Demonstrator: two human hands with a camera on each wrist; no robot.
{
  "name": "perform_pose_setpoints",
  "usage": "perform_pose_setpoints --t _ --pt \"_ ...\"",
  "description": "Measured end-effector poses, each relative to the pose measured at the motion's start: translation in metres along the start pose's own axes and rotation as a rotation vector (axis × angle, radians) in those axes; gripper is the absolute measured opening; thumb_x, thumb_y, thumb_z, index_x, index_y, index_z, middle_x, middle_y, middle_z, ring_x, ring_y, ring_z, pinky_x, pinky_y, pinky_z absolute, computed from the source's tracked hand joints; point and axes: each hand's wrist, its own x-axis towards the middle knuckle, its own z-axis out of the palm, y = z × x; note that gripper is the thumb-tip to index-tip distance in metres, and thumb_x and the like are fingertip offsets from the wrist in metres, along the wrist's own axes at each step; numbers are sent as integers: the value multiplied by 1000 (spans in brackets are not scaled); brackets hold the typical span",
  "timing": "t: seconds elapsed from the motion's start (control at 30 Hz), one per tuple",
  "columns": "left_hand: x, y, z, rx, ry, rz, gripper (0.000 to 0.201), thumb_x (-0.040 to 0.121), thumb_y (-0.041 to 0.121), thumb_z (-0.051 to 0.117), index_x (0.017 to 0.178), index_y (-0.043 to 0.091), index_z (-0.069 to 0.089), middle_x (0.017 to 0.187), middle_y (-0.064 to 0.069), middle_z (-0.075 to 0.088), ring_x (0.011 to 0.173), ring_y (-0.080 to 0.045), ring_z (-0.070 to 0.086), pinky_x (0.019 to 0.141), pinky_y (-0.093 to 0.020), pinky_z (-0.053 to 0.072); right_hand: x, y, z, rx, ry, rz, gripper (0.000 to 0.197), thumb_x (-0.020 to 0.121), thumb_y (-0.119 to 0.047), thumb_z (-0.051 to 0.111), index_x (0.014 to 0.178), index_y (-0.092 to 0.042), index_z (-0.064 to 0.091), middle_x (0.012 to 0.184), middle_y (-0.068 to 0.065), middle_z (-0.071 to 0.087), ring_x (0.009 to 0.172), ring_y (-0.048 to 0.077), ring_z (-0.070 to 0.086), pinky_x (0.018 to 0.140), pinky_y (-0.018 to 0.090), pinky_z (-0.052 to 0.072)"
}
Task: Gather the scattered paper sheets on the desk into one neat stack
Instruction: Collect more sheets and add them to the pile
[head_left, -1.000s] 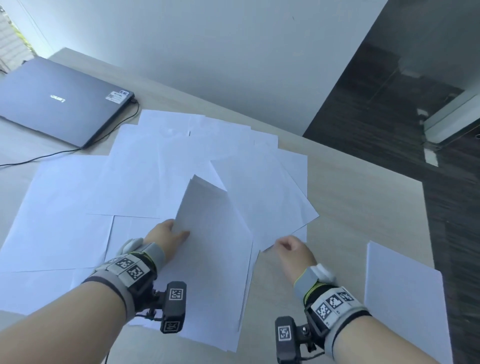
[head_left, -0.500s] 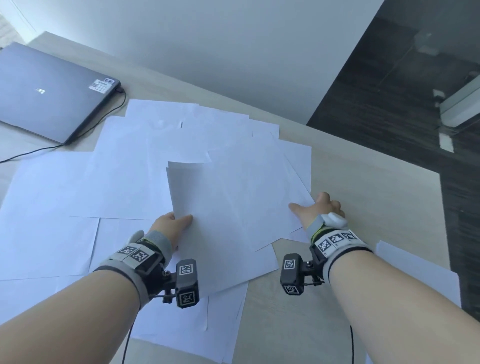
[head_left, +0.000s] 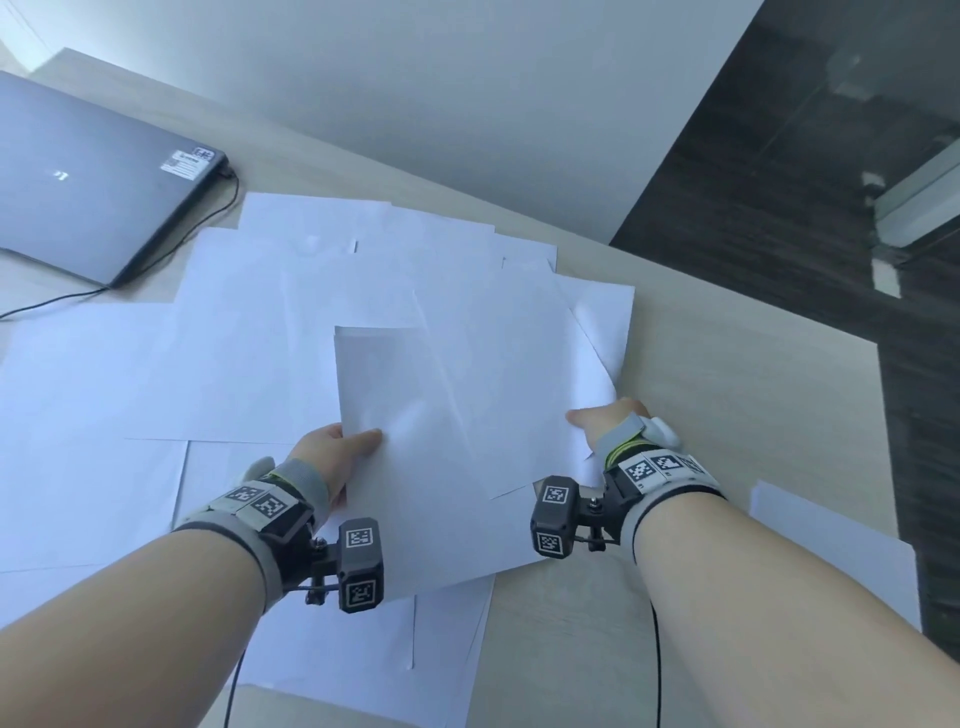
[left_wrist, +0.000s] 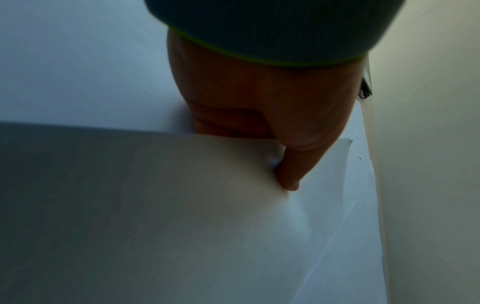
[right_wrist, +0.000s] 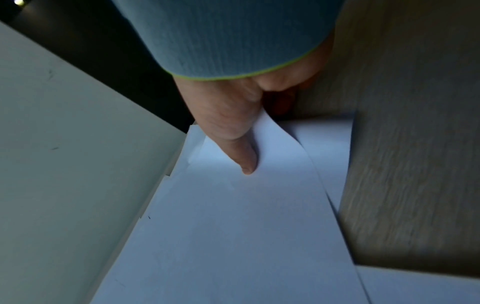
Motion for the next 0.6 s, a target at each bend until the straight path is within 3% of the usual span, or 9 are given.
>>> perform_pose_setpoints --t 0.07,0.13,0.23,0.33,0.43,0.5,0.6 --pt "1 0 0 7 2 4 16 94 16 70 108 7 68 101 -20 77 84 -36 74 83 -55 61 1 2 6 149 -25 -56 50 88 -37 64 131 -15 51 119 3 67 84 21 55 67 23 37" --pt "1 -1 0 5 -1 9 17 94 16 71 108 7 68 99 -19 77 83 -36 74 79 -53 62 0 7 12 390 -34 -130 49 88 -26 62 134 -12 52 116 7 65 87 27 56 75 30 41" --pt "2 -1 -1 5 -6 19 14 94 16 71 105 8 68 95 -18 77 78 -34 74 72 -45 62 -5 27 10 574 29 -182 27 88 -20 61 113 -10 61 93 6 66 72 26 59 64 28 43" --pt "0 0 -1 -6 0 21 13 94 17 72 103 9 69 94 -17 77 79 -35 74 78 -51 62 -5 63 4 809 145 -49 25 84 -25 62 100 -7 66 78 6 65 62 24 58 61 28 46" --pt "-2 -2 0 27 24 42 14 93 21 73 101 10 70 92 -16 78 80 -36 74 82 -53 62 -10 93 5 1039 168 70 30 82 -26 69 95 0 67 80 16 69 69 22 59 65 31 48" --pt "-7 -1 1 62 25 65 12 94 23 71 98 12 70 89 -14 77 77 -33 74 76 -46 62 -18 106 3 1125 165 85 23 85 -25 70 92 -3 67 79 8 68 73 24 62 68 33 51" --pt "-12 0 1 127 17 93 13 94 24 70 100 13 71 89 -12 77 79 -32 74 78 -41 60 -22 124 3 1190 246 140 38 87 -31 67 105 2 59 87 6 62 75 25 57 65 36 48"
